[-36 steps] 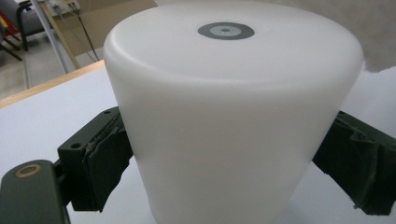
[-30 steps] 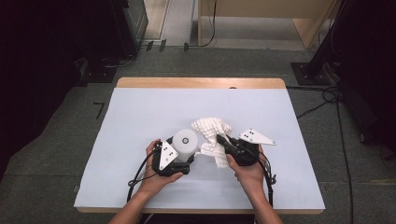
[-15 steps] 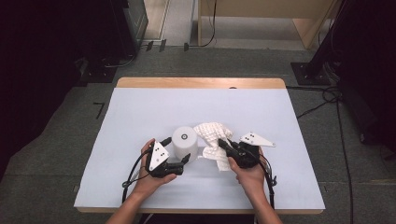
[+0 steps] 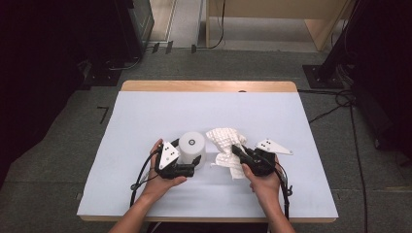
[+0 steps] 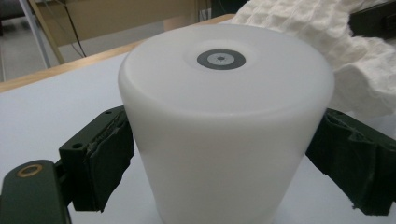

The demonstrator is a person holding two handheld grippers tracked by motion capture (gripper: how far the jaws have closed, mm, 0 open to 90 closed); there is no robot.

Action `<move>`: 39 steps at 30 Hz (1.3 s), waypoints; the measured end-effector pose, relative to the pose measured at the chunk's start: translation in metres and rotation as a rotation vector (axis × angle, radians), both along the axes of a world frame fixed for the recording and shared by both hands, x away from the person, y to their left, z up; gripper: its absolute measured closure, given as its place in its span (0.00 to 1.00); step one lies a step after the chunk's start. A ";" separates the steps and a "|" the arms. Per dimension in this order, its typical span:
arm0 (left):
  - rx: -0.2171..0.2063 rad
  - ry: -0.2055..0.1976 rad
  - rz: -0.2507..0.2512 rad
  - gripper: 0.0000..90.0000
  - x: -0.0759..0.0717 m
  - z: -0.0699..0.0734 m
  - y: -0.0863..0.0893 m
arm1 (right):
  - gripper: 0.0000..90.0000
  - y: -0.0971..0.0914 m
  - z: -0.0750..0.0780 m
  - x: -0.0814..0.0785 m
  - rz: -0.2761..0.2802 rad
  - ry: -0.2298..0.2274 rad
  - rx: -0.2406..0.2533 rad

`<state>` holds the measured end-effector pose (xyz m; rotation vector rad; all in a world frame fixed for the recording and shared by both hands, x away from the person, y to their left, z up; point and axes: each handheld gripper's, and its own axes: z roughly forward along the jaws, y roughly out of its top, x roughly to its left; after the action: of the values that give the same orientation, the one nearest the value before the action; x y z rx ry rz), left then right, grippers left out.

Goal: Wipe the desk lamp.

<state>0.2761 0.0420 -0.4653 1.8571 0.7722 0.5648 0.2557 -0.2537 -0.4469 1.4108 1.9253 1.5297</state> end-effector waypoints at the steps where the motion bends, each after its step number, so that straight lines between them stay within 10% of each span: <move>1: 0.002 0.004 0.004 0.10 0.001 -0.001 -0.002 | 0.87 -0.001 0.000 0.000 -0.003 0.002 0.003; 16: -0.012 0.044 0.005 0.08 0.015 -0.003 -0.014 | 0.87 -0.003 -0.004 -0.006 -0.014 0.010 -0.008; 22: 0.008 0.002 -0.020 0.10 0.012 -0.003 -0.015 | 0.87 -0.001 -0.004 -0.007 -0.003 -0.002 -0.004; 29: -0.141 0.067 -0.145 0.10 0.009 0.006 -0.005 | 0.88 0.001 0.009 -0.014 0.007 -0.086 0.030; 39: -0.210 0.092 -0.174 0.10 0.005 0.015 0.003 | 0.89 0.037 -0.012 -0.008 -0.061 -0.094 -0.337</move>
<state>0.2816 0.0454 -0.4504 1.7425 0.6937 0.2775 0.2472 -0.2163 -0.4586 1.2163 1.9515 1.1556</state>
